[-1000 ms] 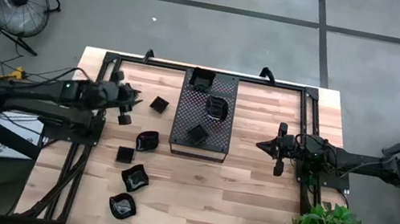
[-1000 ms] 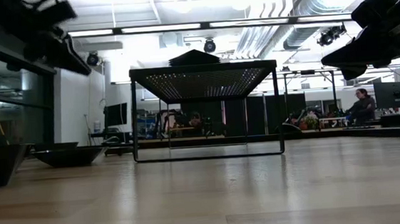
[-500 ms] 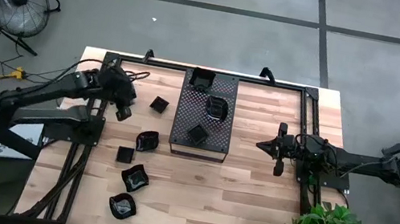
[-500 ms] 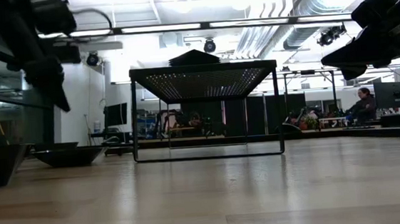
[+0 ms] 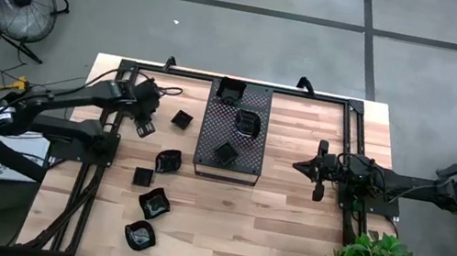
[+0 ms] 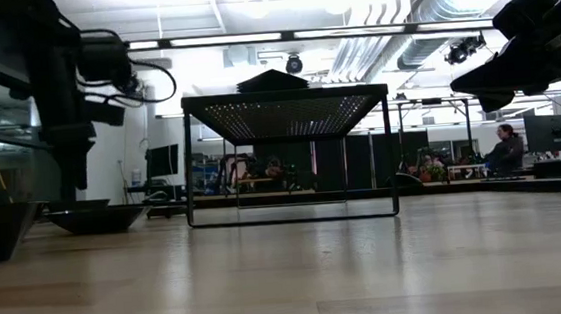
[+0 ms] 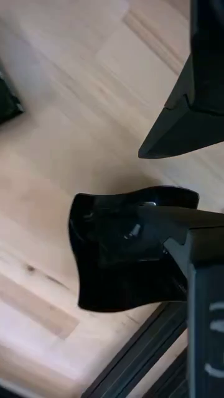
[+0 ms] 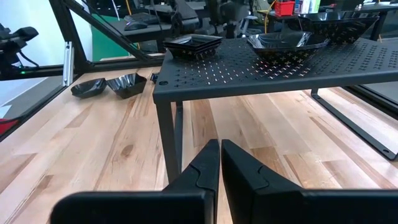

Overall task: Pick & Place Mini shaped plates
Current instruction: Stack the black distorted square plate on top of the other black distorted square plate on the shelf

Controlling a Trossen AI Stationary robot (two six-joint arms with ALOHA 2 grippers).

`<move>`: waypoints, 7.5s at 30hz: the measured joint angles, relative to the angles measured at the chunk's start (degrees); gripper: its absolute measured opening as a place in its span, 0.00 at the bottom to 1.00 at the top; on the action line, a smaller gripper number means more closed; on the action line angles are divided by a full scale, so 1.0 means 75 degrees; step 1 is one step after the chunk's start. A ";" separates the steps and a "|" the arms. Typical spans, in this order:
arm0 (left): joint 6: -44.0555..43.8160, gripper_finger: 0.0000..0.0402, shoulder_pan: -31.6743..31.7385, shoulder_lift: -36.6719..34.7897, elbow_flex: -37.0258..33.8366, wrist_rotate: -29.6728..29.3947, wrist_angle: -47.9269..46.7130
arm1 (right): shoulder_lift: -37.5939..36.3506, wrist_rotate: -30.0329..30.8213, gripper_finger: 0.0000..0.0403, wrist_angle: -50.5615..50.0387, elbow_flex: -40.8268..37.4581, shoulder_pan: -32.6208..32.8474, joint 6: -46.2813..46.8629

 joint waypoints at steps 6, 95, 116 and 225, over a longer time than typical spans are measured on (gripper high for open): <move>-0.0030 0.33 0.0000 0.0606 0.0035 -0.0256 0.0027 | 0.0000 0.0000 0.03 -0.0002 0.0000 0.0002 0.0000; 0.0347 0.01 -0.0006 0.1668 0.0595 -0.0544 -0.0309 | -0.0001 0.0000 0.03 -0.0001 0.0000 0.0001 0.0001; 0.2933 0.01 -0.0519 0.1668 0.2451 -0.0774 -0.0876 | 0.0000 0.0000 0.03 0.0001 0.0000 0.0001 0.0000; 0.5006 0.01 -0.2107 0.5340 0.8419 -0.0857 -0.0638 | -0.0003 0.0000 0.03 0.0000 0.0000 0.0000 0.0000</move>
